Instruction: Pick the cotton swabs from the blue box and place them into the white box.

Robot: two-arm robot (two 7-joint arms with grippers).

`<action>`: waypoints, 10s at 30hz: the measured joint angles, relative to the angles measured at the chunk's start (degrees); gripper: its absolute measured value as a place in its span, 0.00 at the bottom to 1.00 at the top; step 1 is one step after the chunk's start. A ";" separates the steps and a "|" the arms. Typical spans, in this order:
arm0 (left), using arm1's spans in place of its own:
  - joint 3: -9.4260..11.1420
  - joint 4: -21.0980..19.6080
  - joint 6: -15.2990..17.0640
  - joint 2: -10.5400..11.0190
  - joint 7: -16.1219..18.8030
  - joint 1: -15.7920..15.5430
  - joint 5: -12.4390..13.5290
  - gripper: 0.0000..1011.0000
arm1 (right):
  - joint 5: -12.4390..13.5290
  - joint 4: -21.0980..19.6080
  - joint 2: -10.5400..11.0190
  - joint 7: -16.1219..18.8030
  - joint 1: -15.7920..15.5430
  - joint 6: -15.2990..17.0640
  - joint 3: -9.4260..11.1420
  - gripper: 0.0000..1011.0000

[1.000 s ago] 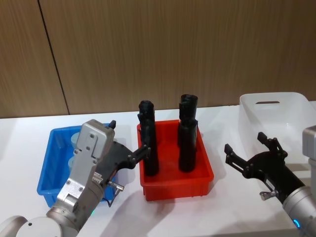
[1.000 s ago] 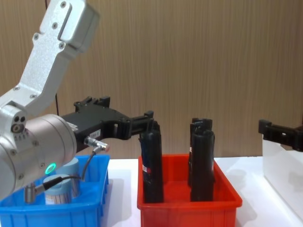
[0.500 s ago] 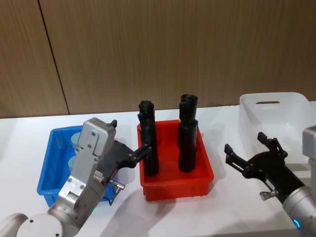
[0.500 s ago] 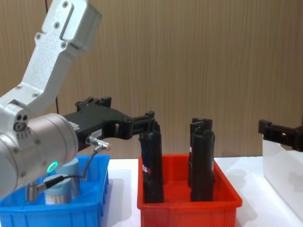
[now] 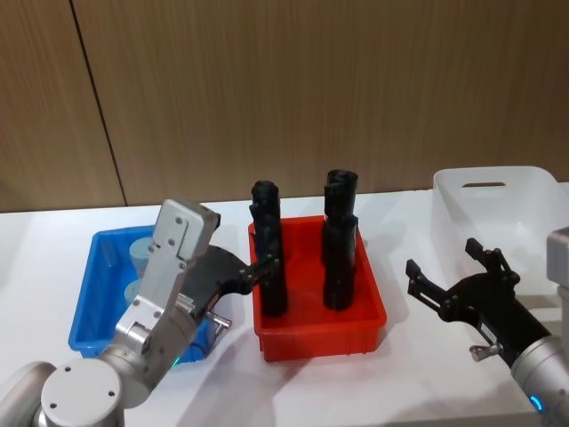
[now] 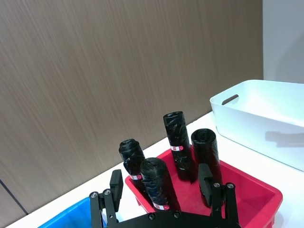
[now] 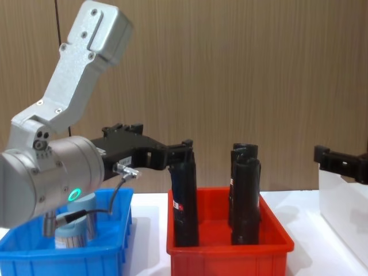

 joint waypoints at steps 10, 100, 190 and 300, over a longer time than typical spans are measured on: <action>-0.38 0.92 1.86 -0.81 -0.19 -0.74 -1.81 0.99 | 0.00 0.00 0.00 0.00 0.00 0.00 0.00 0.99; -8.06 20.25 9.27 -1.87 4.78 -5.95 -10.13 0.99 | 0.00 0.00 0.00 0.00 0.00 0.00 0.00 0.99; -6.49 -4.76 14.08 -1.77 -13.27 -5.58 -3.54 0.66 | 0.00 0.00 0.00 0.00 0.00 0.00 0.00 0.99; -3.20 19.34 6.32 -12.13 -33.07 -21.00 -9.11 0.66 | -11.37 5.97 -4.08 12.59 13.03 10.06 -1.40 0.99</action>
